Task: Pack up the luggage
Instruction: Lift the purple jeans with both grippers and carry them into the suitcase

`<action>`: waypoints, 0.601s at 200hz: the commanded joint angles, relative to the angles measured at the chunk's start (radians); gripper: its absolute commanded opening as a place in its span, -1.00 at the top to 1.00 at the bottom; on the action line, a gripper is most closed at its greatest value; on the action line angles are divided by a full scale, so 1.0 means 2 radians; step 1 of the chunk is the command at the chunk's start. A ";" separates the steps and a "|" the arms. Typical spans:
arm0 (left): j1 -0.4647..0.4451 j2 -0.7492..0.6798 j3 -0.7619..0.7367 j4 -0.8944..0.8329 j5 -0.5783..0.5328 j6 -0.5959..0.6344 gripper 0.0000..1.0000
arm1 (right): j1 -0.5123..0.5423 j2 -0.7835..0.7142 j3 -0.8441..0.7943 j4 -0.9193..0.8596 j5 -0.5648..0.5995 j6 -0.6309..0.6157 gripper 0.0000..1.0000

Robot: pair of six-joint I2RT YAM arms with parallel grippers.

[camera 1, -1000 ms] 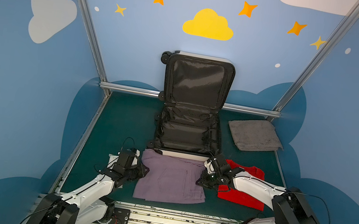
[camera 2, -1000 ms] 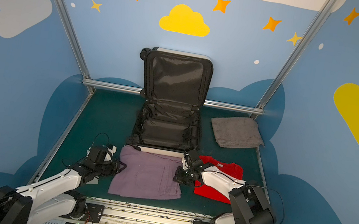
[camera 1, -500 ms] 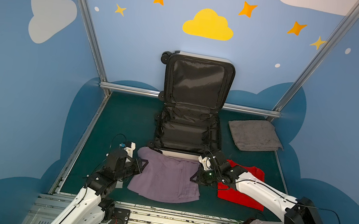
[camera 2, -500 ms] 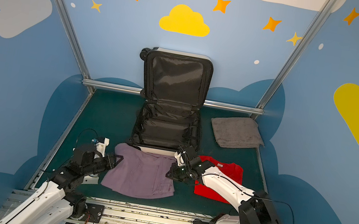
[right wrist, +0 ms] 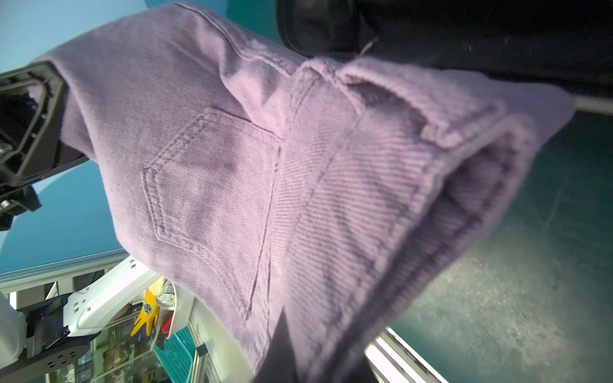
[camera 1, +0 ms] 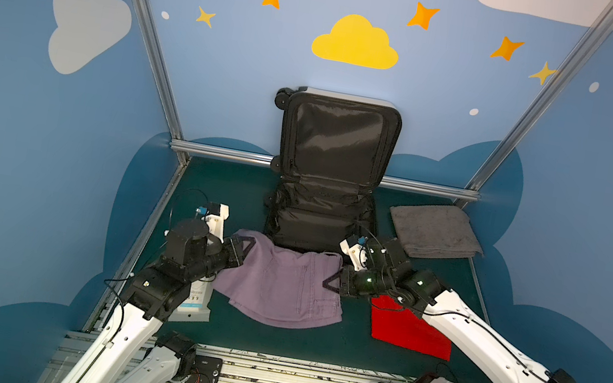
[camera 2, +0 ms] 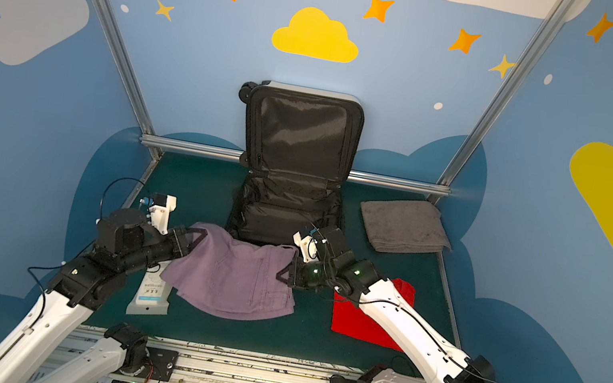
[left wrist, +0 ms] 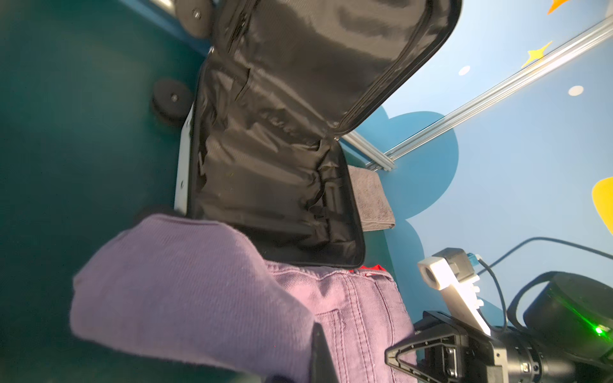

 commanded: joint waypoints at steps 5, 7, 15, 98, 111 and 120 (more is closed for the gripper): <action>0.002 0.055 0.050 0.048 0.007 0.033 0.95 | -0.017 -0.035 -0.008 0.071 0.039 -0.027 1.00; 0.002 0.061 0.053 0.052 0.008 0.034 0.95 | -0.018 -0.037 -0.011 0.079 0.043 -0.029 1.00; 0.001 0.084 0.066 0.063 0.008 0.041 0.94 | -0.031 -0.044 -0.014 0.092 0.057 -0.031 1.00; 0.001 0.329 0.204 0.135 0.020 0.103 0.95 | -0.213 0.074 0.080 0.111 0.007 -0.068 1.00; 0.001 0.368 0.230 0.131 0.016 0.117 0.95 | -0.229 0.103 0.097 0.119 -0.006 -0.064 1.00; 0.001 0.396 0.249 0.126 0.015 0.125 0.95 | -0.237 0.122 0.109 0.121 -0.009 -0.063 1.00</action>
